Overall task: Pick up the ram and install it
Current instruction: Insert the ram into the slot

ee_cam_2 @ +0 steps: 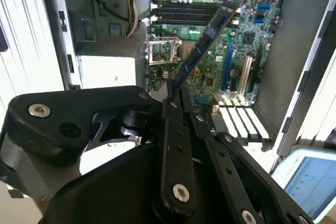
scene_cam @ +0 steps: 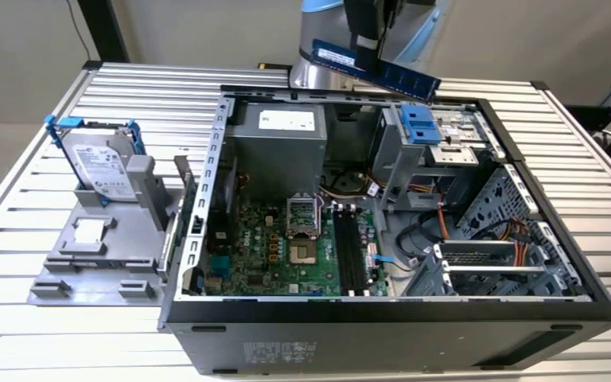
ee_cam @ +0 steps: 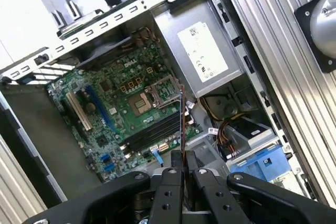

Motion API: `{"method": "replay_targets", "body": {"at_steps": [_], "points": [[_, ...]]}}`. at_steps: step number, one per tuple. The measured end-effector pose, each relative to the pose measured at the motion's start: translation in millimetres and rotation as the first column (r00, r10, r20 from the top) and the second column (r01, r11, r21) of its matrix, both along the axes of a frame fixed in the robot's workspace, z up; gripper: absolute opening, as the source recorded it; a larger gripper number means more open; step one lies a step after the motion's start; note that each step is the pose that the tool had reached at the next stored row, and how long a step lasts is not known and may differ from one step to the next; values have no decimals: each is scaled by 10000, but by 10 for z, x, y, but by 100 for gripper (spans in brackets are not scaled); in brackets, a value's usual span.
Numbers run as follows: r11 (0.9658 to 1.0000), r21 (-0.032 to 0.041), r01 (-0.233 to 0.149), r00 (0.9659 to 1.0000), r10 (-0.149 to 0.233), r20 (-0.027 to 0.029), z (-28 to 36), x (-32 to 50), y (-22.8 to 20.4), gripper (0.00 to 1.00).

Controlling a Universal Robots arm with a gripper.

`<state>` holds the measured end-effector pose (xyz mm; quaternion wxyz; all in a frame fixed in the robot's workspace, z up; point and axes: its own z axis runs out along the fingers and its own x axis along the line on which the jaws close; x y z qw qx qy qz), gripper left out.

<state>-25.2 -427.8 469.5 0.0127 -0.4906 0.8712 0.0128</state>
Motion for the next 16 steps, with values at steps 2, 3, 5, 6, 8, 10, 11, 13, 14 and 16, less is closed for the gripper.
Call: {"method": "replay_targets", "body": {"at_steps": [2,3,5,6,8,10,11,13,14,16], "points": [[9995,0,302,9995,-302,0,0,0,0,0],[9990,0,455,9990,-455,0,0,0,0,0],[9976,-1,690,9976,-690,0,0,0,0,0],[9967,0,816,9967,-816,0,0,0,0,0],[9943,-1,1069,9943,-1069,0,0,0,0,0],[9909,-1,1349,9909,-1349,0,1,0,0,0],[9887,1,1496,9887,-1496,0,0,0,0,0],[9845,1,1757,9845,-1757,0,0,0,0,0],[9820,0,1887,9820,-1887,0,0,0,0,0],[9757,0,2190,9757,-2190,0,0,0,0,0]]}}
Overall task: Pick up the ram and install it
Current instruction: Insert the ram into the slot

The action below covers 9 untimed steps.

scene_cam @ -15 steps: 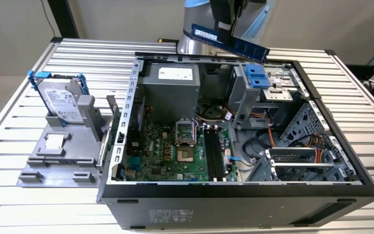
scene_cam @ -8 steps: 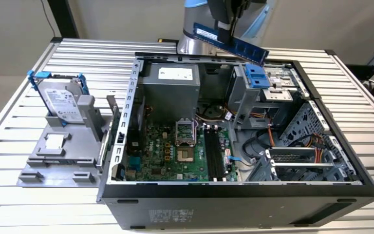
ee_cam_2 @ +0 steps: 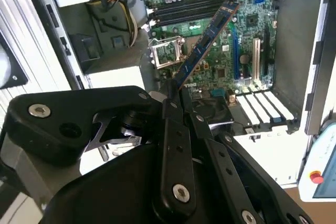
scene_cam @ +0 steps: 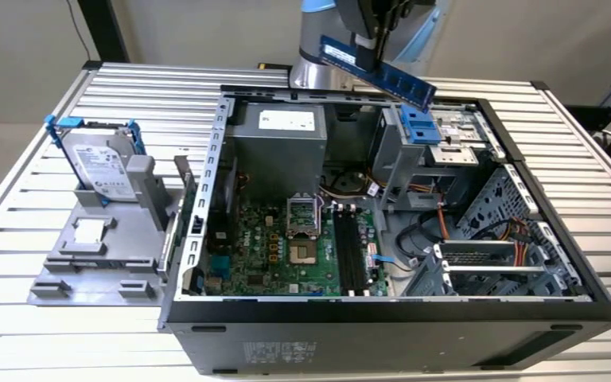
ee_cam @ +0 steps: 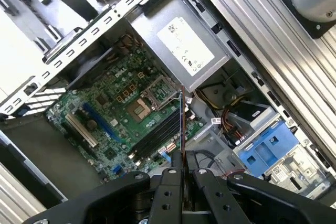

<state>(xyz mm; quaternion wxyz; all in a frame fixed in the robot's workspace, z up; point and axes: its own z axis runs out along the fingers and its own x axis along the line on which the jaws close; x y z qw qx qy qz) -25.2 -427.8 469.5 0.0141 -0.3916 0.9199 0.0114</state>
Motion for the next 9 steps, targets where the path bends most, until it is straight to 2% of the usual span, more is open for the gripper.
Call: {"method": "replay_targets", "body": {"at_steps": [3,5,9], "points": [[9987,0,502,9987,-502,0,0,0,0,0],[9963,0,860,9963,-860,0,0,0,0,0],[9874,-1,1582,9874,-1582,0,0,0,0,0]]}}
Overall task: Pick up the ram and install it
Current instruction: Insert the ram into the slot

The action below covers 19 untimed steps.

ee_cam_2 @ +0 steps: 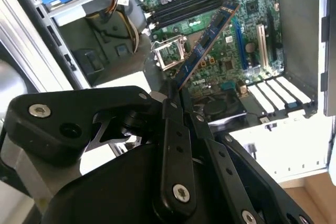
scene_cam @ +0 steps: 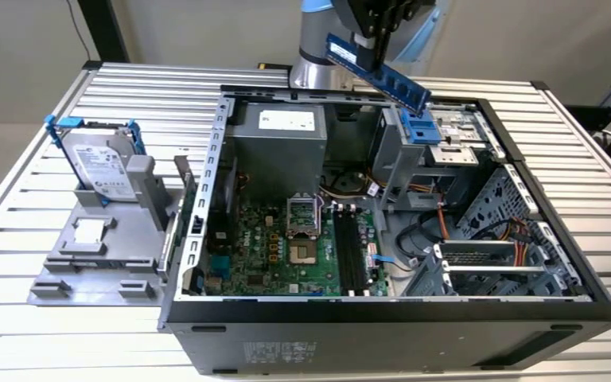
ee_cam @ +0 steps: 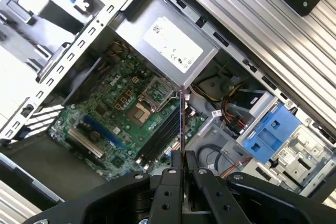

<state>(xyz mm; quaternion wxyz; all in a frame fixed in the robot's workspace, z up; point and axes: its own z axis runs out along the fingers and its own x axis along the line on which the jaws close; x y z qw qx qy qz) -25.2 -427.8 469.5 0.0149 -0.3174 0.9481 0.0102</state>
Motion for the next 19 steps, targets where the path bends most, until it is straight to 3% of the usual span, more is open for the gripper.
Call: {"method": "replay_targets", "body": {"at_steps": [5,12,15,19], "points": [[9969,1,790,9969,-790,0,0,0,0,0],[9951,1,987,9951,-987,0,0,0,0,0],[9896,0,1441,9896,-1441,0,0,0,0,0],[9768,0,2140,9768,-2140,-1,0,0,0,0]]}}
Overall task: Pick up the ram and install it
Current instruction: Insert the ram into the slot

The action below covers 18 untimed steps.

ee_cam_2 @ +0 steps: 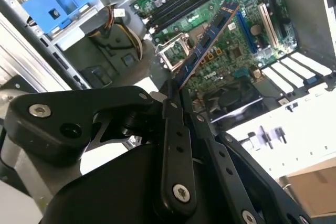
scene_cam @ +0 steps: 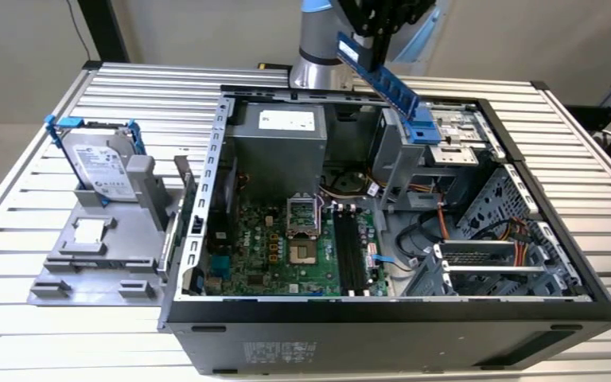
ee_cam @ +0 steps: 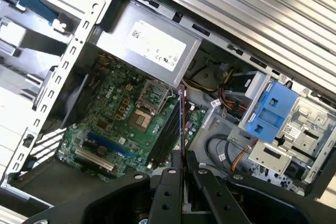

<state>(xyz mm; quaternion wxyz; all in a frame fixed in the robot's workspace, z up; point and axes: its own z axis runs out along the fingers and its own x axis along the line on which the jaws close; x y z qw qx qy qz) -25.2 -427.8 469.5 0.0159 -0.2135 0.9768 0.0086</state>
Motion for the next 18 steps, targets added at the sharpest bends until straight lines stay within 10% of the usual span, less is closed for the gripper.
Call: {"method": "replay_targets", "body": {"at_steps": [5,10,18], "points": [[9959,1,908,9959,-908,0,-1,0,0,0],[9836,1,1804,9836,-1804,0,-2,0,0,0],[9472,0,3205,9472,-3205,0,-3,0,0,0]]}}
